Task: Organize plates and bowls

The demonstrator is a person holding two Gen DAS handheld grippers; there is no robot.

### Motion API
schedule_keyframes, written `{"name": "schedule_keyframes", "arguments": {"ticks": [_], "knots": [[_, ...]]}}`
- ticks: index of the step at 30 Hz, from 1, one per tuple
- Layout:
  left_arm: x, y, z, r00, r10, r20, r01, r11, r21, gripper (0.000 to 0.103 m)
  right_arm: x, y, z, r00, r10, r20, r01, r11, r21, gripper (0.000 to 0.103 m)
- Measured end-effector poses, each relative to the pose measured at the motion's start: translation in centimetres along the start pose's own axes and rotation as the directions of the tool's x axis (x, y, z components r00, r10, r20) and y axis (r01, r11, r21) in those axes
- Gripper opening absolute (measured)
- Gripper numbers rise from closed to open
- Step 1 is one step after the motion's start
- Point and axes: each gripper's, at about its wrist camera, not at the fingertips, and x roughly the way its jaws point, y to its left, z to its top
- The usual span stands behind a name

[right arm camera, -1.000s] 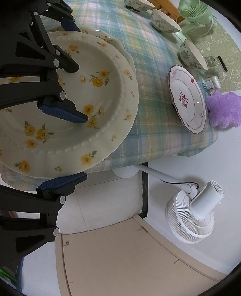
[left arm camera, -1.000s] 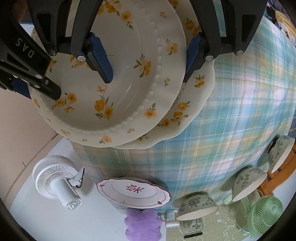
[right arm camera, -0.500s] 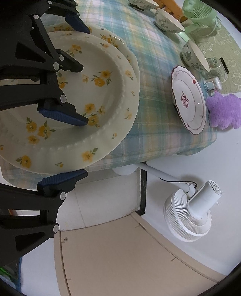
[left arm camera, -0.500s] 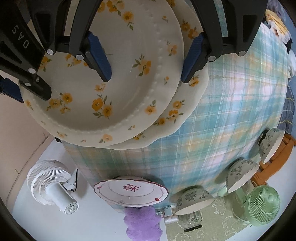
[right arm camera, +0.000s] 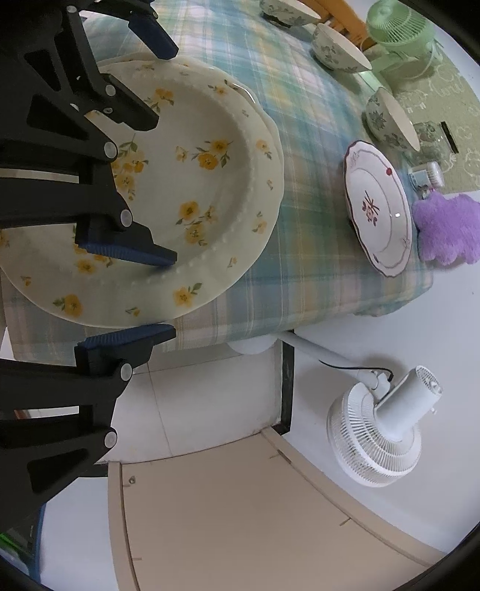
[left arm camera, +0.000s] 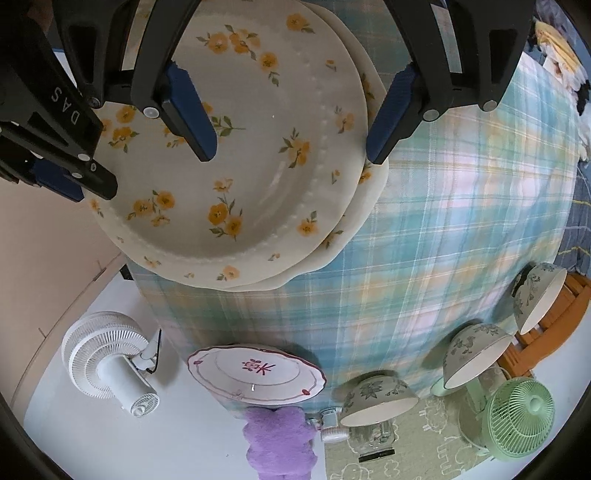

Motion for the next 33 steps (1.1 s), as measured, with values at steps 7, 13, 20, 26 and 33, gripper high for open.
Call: {"name": "schedule_keyframes", "arguments": {"ticks": [7,13,20,26,33], "knots": [[0.2,0.4,0.2,1.000,0.013,-0.004,-0.013,1.000,-0.020,0.085,0.5,0.6,0.6,1.000,0.012,0.009,-0.012,1.000,-0.016,0.036],[0.2,0.7,0.2,1.000,0.027,-0.005,-0.027,0.999,-0.037,0.085,0.8,0.9,1.0,1.000,0.026,0.016,-0.025,0.999,-0.033,0.037],[0.0,0.9,0.1,1.000,0.019,-0.007,-0.020,0.998,-0.056,0.085,0.9,1.1,1.4,0.999,0.034,0.020,-0.033,0.999,-0.043,0.039],[-1.5,1.5,0.1,1.000,0.000,0.023,0.001,1.000,-0.030,0.087,-1.2,1.5,1.5,0.995,0.075,0.063,-0.073,0.997,-0.030,0.066],[-4.2,3.7,0.5,0.996,-0.028,0.081,0.029,1.000,-0.005,0.089,-5.1,4.3,1.2,0.985,0.093,0.146,-0.088,0.995,-0.040,0.073]]}}
